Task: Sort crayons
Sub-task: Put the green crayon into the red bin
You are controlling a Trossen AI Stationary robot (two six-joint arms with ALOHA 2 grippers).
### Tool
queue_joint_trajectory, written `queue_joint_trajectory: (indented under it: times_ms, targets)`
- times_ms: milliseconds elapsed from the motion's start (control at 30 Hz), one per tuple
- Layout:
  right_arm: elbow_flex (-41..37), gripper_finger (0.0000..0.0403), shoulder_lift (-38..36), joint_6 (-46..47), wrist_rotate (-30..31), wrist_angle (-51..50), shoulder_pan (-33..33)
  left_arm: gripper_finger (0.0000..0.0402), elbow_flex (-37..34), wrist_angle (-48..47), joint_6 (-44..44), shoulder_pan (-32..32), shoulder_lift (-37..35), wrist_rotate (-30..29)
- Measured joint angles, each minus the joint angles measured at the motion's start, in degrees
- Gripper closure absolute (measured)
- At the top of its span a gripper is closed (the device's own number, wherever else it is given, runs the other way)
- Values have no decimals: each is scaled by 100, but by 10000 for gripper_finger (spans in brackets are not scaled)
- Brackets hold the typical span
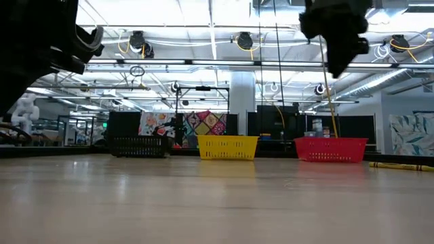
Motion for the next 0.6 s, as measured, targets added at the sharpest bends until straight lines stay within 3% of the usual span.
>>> queue_joint_trajectory:
  times_ms: [133,233,600]
  targets:
    - [-176,288,0,770,66,-348,283,316,0,-2,1,-33,0,-18]
    - [-358,288,-4,1156,-229,-341,613,316,0,-2,48,-126,0,-99]
    - [-792,288,0,2844,-692,-203,2226,316,0,20,-2,-389,0,-428]
